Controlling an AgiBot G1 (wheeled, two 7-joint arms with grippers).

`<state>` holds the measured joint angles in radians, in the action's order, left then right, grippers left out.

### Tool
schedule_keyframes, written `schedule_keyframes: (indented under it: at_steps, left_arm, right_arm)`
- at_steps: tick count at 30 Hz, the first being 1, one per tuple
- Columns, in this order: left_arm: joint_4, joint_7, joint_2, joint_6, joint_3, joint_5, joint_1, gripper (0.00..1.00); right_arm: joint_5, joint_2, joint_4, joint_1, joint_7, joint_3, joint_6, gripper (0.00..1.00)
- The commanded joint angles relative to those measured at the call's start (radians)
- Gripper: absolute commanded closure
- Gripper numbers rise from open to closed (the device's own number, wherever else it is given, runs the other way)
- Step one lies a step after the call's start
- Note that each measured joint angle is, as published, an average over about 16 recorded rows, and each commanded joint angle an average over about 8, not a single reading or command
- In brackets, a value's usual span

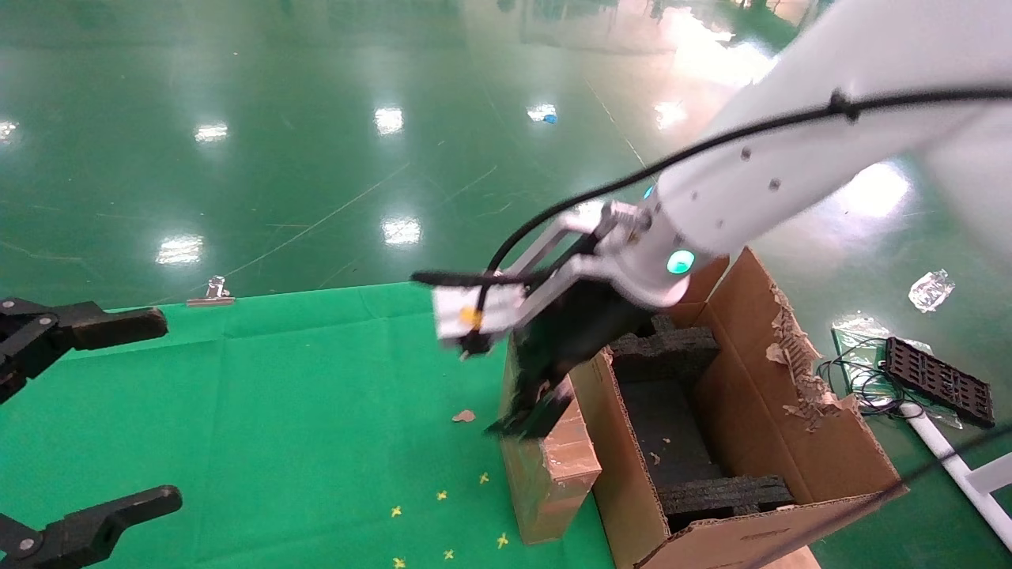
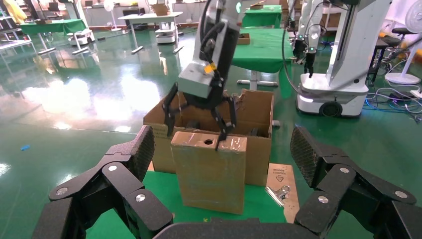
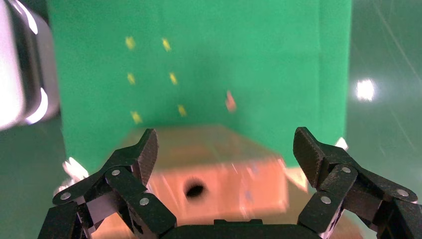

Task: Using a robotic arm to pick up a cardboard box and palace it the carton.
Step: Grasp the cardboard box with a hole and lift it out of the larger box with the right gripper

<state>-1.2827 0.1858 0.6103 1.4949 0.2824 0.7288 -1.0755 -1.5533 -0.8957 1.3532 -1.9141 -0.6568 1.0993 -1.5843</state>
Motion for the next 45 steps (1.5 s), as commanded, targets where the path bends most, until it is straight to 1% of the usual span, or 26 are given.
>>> schedule_keyframes:
  at_steps: [1, 6, 12, 16, 21, 23, 25, 28, 31, 33, 35, 38, 40, 44, 45]
  left_arm:
    - [0.0, 0.0, 0.0, 0.0, 0.0, 0.0, 0.0, 0.0]
    - [0.0, 0.0, 0.0, 0.0, 0.001, 0.0, 0.0, 0.0]
    - [0.0, 0.0, 0.0, 0.0, 0.001, -0.001, 0.0, 0.0]
    - [0.0, -0.001, -0.001, -0.001, 0.001, -0.001, 0.0, 0.0]
    - [0.0, -0.001, -0.001, -0.001, 0.002, -0.001, 0.0, 0.0]
    - [0.0, -0.001, -0.001, -0.001, 0.002, -0.001, 0.0, 0.0]
    - [0.0, -0.001, -0.001, -0.001, 0.002, -0.001, 0.0, 0.0]
    - [0.0, -0.001, -0.001, -0.001, 0.002, -0.001, 0.0, 0.0]
    - [0.0, -0.001, -0.001, -0.001, 0.002, -0.002, 0.0, 0.0]
    - [0.0, -0.001, -0.001, -0.001, 0.002, -0.002, -0.001, 0.0]
    - [0.0, -0.001, -0.001, -0.001, 0.003, -0.002, -0.001, 0.0]
    - [0.0, -0.001, -0.001, -0.001, 0.003, -0.002, -0.001, 0.0]
    - [0.0, -0.001, -0.001, -0.001, 0.003, -0.002, -0.001, 0.0]
    - [0.0, -0.002, -0.001, -0.001, 0.003, -0.002, -0.001, 0.0]
    - [0.0, -0.002, -0.001, -0.001, 0.003, -0.002, -0.001, 0.0]
  right_arm:
    - [-0.023, -0.004, -0.001, -0.071, -0.031, 0.073, -0.003, 0.0]
    - [0.0, -0.003, 0.0, -0.158, -0.07, 0.211, 0.006, 0.0]
    - [0.014, -0.022, 0.001, -0.187, -0.107, 0.332, 0.022, 0.0]
    - [0.02, -0.029, 0.001, -0.195, -0.134, 0.377, 0.035, 0.0]
    - [0.026, -0.029, -0.001, -0.207, -0.167, 0.405, 0.048, 0.0]
    - [0.031, -0.025, -0.007, -0.214, -0.199, 0.411, 0.049, 0.0]
    - [0.034, -0.023, -0.023, -0.224, -0.256, 0.417, 0.044, 0.0]
    - [0.039, -0.034, -0.075, -0.242, -0.385, 0.434, 0.026, 0.0]
    - [0.058, -0.06, -0.166, -0.256, -0.529, 0.461, 0.008, 0.0]
    - [0.095, -0.078, -0.242, -0.257, -0.608, 0.477, 0.002, 0.0]
    - [0.148, -0.09, -0.319, -0.25, -0.664, 0.488, 0.0, 0.0]
    - [0.22, -0.105, -0.417, -0.234, -0.705, 0.504, 0.003, 0.0]
    - [0.255, -0.117, -0.467, -0.221, -0.713, 0.514, 0.006, 0.0]
    - [0.28, -0.149, -0.538, -0.2, -0.711, 0.539, 0.013, 0.0]
    - [0.283, -0.158, -0.551, -0.194, -0.71, 0.544, 0.014, 0.02]
